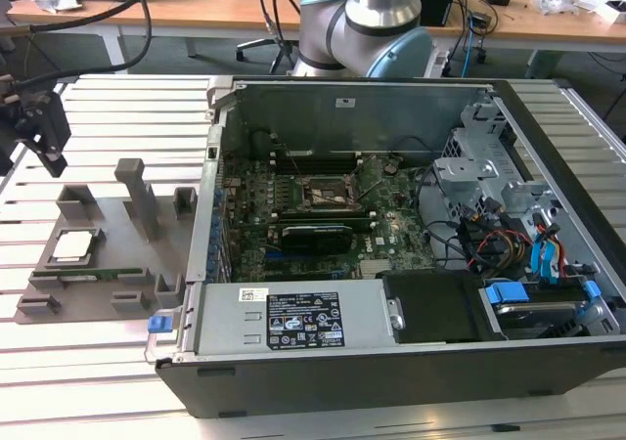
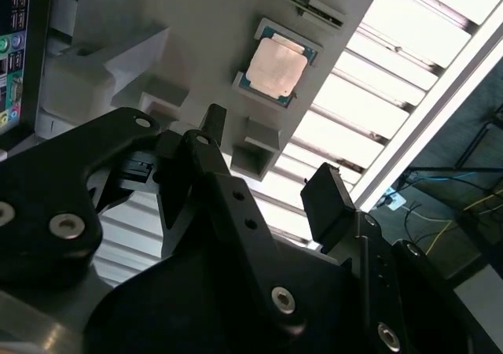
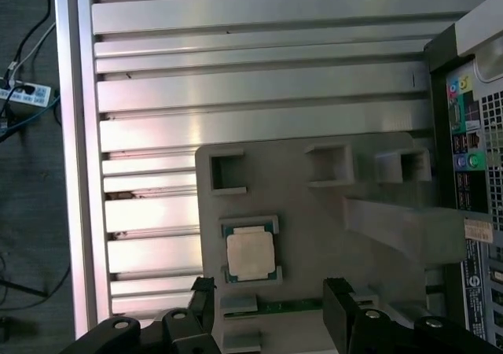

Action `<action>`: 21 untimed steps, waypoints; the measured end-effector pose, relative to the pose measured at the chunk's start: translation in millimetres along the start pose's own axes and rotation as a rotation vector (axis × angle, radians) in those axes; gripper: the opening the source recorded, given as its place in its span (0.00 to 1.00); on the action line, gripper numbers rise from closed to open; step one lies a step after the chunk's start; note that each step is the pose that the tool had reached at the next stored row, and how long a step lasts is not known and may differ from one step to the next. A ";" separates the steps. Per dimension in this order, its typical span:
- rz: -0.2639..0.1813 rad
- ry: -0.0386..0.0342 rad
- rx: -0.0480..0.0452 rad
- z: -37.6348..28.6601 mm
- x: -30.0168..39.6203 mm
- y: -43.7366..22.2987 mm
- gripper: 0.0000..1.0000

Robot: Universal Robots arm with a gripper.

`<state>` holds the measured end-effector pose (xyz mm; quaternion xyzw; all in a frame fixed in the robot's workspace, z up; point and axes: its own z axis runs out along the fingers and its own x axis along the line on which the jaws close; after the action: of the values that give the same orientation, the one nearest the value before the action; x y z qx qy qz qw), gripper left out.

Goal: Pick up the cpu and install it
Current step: 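Pick up the cpu and move it towards the insertion slot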

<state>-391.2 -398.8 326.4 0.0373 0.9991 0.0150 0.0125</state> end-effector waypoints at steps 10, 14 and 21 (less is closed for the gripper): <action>0.000 -0.0002 0.0000 12.6 0.3 -0.4 0.66; 0.000 0.0000 -0.0001 16.4 0.4 -0.5 0.66; 0.000 -0.0001 -0.0001 25.3 0.6 -0.8 0.66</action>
<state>-391.1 -398.9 301.1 0.0373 0.9991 0.0150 0.0125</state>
